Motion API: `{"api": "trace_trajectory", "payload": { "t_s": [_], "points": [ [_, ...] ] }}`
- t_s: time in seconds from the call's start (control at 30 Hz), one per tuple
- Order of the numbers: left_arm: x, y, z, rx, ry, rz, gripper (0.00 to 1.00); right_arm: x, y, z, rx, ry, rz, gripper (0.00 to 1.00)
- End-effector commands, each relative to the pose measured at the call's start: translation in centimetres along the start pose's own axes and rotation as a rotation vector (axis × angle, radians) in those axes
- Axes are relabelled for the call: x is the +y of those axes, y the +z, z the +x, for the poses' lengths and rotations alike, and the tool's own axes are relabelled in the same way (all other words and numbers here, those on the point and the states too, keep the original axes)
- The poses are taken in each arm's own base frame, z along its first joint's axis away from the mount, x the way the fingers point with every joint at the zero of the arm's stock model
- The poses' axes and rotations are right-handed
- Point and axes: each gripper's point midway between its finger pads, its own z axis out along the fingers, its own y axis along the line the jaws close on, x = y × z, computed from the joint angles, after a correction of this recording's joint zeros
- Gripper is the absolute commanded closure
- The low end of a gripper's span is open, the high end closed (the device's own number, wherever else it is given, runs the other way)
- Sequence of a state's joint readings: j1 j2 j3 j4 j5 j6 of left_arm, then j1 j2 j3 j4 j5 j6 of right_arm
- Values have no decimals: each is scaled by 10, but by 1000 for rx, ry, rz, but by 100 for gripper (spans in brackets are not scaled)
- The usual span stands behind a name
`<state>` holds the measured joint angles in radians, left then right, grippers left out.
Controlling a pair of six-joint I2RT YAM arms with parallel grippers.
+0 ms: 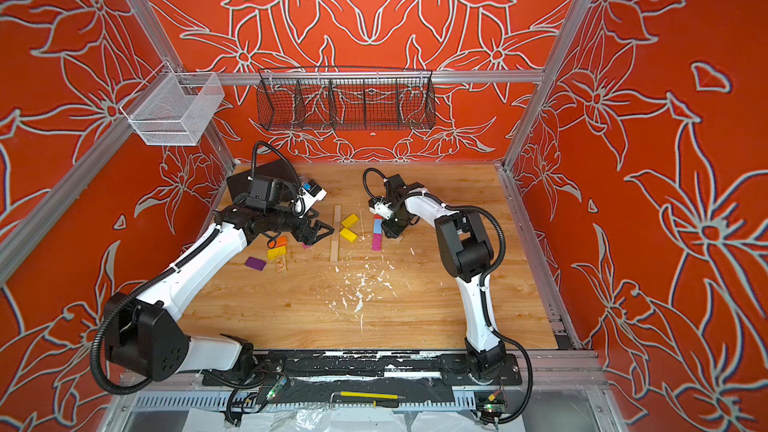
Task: Assemble the letter k with building blocks
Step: Assemble the building block at the center of the board.
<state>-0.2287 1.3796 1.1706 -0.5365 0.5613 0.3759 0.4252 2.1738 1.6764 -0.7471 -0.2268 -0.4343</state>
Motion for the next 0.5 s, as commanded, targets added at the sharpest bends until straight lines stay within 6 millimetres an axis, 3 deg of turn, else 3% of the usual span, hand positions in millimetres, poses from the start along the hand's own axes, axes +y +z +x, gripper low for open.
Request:
{"api": "trace_trajectory", "payload": {
  "t_s": [0.0,0.27,0.47],
  "points": [
    [1,-3,-11,-27,9,7,15,1,-8,-8,-27,-6,-5,55],
    [7,-4,-14,-36,-32,-9,15,0,-49,-24,-115,0,43,51],
    [26,-9,-26,-89,-159,-49,14,7,-118,-41,-303,42,107,48]
  ]
}}
